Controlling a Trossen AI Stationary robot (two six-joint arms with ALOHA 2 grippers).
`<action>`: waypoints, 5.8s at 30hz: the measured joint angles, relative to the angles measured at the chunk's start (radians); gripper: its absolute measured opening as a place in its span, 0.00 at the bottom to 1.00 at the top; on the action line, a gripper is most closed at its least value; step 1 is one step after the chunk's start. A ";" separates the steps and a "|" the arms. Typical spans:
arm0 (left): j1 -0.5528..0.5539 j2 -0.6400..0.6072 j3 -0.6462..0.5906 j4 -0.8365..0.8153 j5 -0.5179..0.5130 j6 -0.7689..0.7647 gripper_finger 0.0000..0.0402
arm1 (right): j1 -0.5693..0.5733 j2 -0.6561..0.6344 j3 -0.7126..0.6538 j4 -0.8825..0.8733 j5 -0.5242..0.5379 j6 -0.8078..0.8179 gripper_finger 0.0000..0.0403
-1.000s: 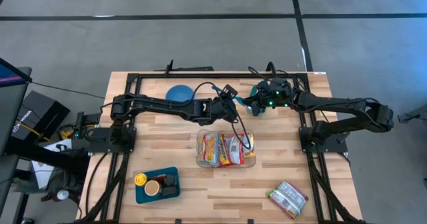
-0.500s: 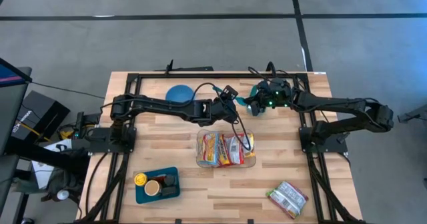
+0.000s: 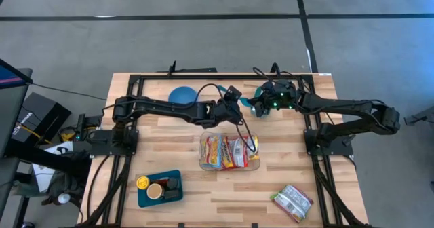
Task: Pick & Place Food Item
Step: Put the blue baby spoon into the blue bin, then put the pink noodle pack into the transparent bin
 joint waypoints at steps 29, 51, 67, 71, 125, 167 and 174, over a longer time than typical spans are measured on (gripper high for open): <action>-0.026 -0.004 -0.002 0.001 -0.233 -0.301 0.30 | -0.173 -0.054 -0.054 -0.026 0.105 -0.063 0.00; -0.021 -0.005 -0.002 0.002 -0.144 -0.656 0.26 | -0.232 -0.318 -0.329 0.103 0.122 0.174 0.00; 0.092 -0.005 -0.002 -0.003 0.341 -1.026 0.26 | -0.233 -0.318 -0.423 0.262 0.130 0.226 0.00; 0.117 -0.005 -0.002 -0.003 0.459 -1.096 0.26 | -0.232 -0.318 -0.423 0.234 0.130 0.288 0.00; 0.111 -0.005 -0.002 -0.003 0.501 -1.132 0.26 | -0.004 0.046 -0.422 0.296 0.520 0.865 0.02; 0.111 -0.005 -0.002 -0.003 0.502 -1.133 0.26 | -0.003 0.055 -0.422 0.315 0.512 0.769 0.14; 0.111 -0.005 -0.002 -0.003 0.502 -1.132 0.26 | -0.003 0.055 -0.390 0.311 0.512 0.654 0.14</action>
